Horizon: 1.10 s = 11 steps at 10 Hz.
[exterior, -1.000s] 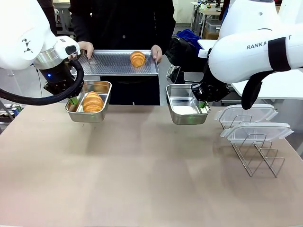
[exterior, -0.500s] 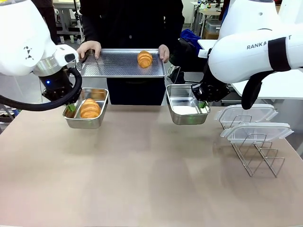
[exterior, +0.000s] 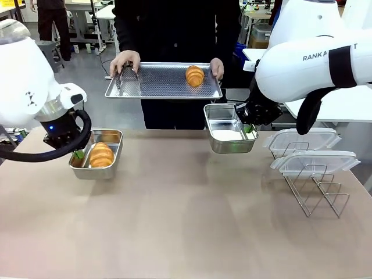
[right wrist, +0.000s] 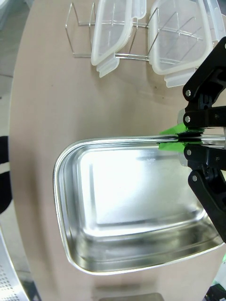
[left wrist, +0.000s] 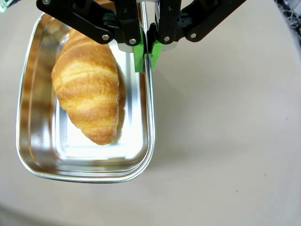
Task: Place the bread in airtight containers.
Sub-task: Once an object is inside an Airtight Container , place the container in the center of the table.
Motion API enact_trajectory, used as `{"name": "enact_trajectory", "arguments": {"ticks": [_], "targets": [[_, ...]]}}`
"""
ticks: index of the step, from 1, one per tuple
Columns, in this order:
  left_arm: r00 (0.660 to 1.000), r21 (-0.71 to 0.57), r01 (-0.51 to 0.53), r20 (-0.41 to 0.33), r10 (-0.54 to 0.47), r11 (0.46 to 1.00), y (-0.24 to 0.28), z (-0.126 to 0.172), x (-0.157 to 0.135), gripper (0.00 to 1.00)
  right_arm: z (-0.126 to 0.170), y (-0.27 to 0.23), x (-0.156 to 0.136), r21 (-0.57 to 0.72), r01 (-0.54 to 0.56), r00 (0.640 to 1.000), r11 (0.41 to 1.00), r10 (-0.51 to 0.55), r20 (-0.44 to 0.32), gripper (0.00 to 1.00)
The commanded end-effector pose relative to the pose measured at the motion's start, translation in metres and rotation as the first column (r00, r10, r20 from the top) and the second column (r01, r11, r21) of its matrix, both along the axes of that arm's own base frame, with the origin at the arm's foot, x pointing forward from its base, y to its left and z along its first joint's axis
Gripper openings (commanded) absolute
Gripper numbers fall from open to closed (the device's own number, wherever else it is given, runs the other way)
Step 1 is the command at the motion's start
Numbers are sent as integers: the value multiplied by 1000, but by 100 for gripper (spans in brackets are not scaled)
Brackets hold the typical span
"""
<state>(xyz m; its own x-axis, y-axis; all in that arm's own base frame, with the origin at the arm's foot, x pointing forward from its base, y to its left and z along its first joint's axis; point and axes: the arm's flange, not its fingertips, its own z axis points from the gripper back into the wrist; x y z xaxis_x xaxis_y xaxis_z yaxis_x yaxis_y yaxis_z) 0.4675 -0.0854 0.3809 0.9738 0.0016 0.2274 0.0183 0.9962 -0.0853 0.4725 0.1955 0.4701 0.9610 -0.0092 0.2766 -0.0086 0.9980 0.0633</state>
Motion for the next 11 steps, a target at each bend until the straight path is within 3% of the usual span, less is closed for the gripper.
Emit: {"name": "enact_trajectory", "arguments": {"ticks": [1,11], "targets": [[998,-14,15,61,-14,1000,1,-7,-10,5,3,-1,0,4,3,1000,1000,-3,5,0],[998,-19,51,-41,-51,999,-6,-52,-12,5,3,-1,0,4,3,1000,1000,-3,5,0]]}}
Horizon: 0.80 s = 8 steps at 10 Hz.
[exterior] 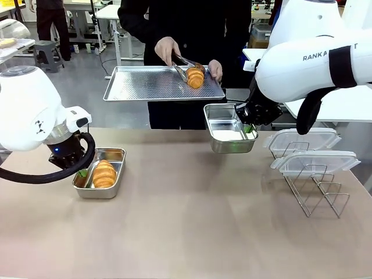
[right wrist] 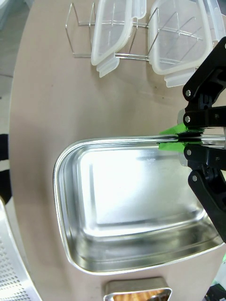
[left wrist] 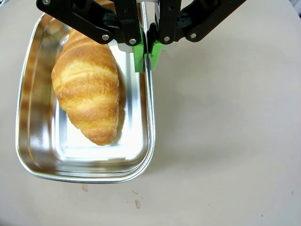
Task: Place the bread in airtight containers.
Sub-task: Once an object is inside an Airtight Container , place the container in the center of the table.
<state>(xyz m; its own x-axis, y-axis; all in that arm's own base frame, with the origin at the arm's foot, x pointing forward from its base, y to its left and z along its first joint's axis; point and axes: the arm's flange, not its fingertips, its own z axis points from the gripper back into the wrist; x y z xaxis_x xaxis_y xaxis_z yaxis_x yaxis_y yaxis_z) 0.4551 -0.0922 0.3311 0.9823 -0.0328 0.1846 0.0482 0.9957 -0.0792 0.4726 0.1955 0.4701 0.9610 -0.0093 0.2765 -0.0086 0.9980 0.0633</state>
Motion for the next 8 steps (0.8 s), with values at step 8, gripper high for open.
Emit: {"name": "enact_trajectory", "arguments": {"ticks": [8], "targets": [[940,-215,286,252,-230,934,65,99,12,100,3,-1,0,4,3,1000,1000,-3,5,0]]}}
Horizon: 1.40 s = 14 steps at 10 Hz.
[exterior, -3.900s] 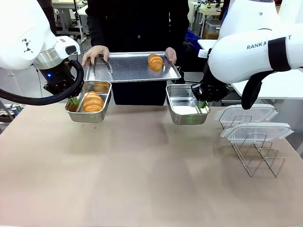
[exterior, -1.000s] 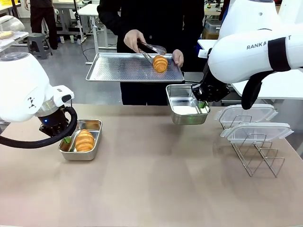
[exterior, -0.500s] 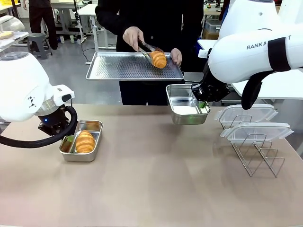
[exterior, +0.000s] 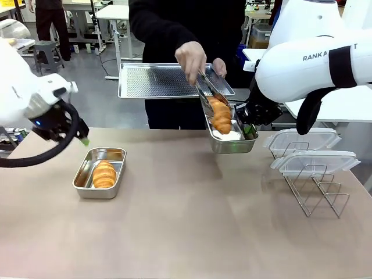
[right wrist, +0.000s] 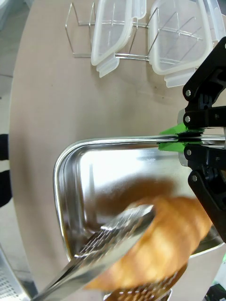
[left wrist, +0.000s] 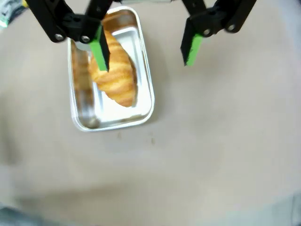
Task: Place the bread in airtight containers.
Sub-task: Once an object is inside an Airtight Container , place the container in the center of the table.
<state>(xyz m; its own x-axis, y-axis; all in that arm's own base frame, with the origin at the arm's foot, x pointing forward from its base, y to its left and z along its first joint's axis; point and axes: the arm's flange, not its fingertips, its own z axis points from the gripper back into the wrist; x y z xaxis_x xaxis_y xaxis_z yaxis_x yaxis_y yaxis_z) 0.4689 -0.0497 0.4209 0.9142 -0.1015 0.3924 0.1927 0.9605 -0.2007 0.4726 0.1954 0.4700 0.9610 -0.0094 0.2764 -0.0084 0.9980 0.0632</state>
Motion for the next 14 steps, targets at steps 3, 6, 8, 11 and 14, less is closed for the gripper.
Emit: {"name": "enact_trajectory", "arguments": {"ticks": [3,6,8,11,14], "targets": [[858,-263,506,255,-446,821,82,57,5,100,3,-1,0,4,3,1000,1000,-3,6,0],[713,-281,680,471,-520,678,152,75,-1,100,3,-1,0,4,3,1000,1000,-3,6,0],[649,-195,715,544,-533,672,171,69,-14,100,3,-1,0,4,3,1000,1000,-3,6,0],[626,-167,725,564,-539,668,180,61,-20,100,3,-1,0,4,3,1000,1000,-3,6,0],[638,-175,725,537,-552,666,184,58,-21,100,3,-1,0,4,3,1000,1000,-3,6,0]]}}
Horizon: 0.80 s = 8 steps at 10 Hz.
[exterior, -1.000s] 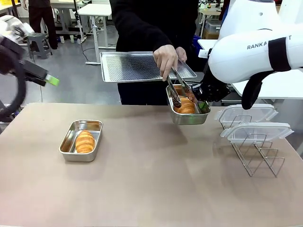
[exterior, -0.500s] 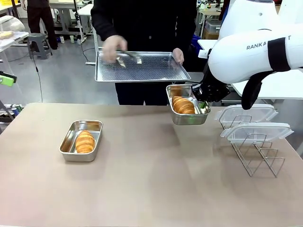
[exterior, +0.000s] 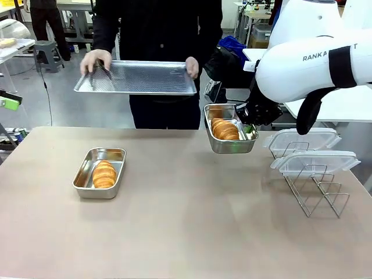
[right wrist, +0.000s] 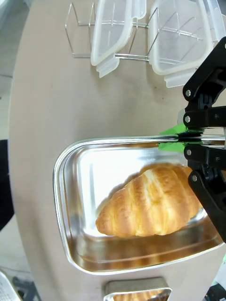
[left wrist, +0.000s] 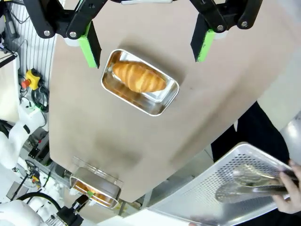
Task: Place the bread in airtight containers.
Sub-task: Once an object is inside an Airtight Container , place the container in the center of the table.
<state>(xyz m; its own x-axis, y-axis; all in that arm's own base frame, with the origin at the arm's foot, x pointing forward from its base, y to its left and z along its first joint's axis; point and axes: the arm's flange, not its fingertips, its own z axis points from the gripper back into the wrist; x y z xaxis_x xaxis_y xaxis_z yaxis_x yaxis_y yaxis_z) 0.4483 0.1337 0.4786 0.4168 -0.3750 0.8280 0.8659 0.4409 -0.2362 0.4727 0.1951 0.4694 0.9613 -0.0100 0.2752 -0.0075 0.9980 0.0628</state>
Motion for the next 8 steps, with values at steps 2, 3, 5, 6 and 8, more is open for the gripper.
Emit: {"name": "enact_trajectory", "arguments": {"ticks": [2,3,5,6,8], "targets": [[1000,-3,8,8,-8,1000,1,1,-1,100,4,-1,0,4,2,1000,1000,-2,7,0],[1000,-3,8,8,-8,1000,1,1,-1,100,4,-1,0,4,2,1000,1000,-2,7,0],[1000,-3,8,8,-8,1000,1,1,-1,100,4,-1,0,4,2,1000,1000,-2,7,0],[1000,-3,8,8,-8,1000,1,1,-1,100,4,-1,0,4,2,1000,1000,-2,7,0],[1000,-3,8,8,-8,1000,1,1,-1,100,4,-1,0,4,2,1000,1000,-2,7,0]]}}
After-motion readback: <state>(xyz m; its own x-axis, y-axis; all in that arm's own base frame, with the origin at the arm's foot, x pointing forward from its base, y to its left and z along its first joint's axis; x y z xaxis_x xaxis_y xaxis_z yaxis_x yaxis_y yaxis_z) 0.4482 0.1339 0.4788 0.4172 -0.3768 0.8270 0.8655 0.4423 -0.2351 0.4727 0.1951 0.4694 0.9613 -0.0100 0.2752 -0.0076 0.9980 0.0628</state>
